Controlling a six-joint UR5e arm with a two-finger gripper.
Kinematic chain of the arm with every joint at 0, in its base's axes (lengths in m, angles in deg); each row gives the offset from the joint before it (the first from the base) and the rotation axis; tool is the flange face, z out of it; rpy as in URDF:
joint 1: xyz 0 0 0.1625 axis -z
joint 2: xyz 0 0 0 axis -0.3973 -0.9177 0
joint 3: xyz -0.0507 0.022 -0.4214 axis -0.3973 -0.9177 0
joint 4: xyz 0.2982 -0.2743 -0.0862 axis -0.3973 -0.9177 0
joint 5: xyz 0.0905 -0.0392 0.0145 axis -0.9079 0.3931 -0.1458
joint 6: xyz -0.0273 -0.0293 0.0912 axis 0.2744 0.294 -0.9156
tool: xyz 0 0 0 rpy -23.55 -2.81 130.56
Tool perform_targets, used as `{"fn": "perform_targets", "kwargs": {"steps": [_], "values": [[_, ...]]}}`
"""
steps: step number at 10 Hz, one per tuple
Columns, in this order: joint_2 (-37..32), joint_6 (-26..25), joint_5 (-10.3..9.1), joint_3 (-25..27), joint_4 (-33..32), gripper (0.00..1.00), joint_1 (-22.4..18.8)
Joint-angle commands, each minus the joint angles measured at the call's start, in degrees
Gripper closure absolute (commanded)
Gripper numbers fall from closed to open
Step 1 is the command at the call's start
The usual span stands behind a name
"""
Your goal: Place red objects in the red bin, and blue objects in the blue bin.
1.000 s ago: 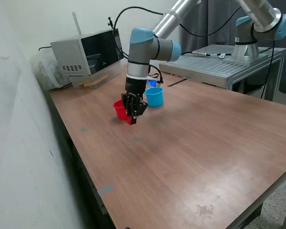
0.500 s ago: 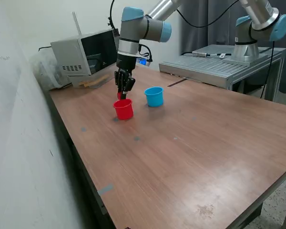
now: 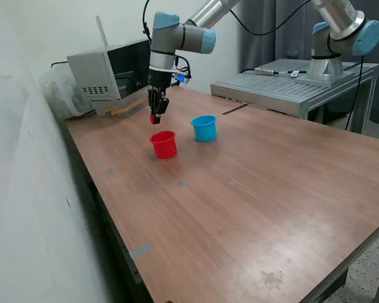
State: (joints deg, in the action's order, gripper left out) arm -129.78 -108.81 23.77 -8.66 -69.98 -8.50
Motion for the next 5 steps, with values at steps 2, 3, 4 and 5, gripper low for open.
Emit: {"fn": "perform_targets", "kwargs": {"steps": [2,3,4,5], "values": [[-0.5,0.0,-0.11,2.4,0.1,1.0,-0.3],[-0.5,0.0,-0.11,2.4,0.1,1.0,-0.2],[-0.4,0.0,-0.11,2.5,0.1,1.0,-0.3],[-0.5,0.0,-0.11,2.6,0.1,1.0,-0.2]]}}
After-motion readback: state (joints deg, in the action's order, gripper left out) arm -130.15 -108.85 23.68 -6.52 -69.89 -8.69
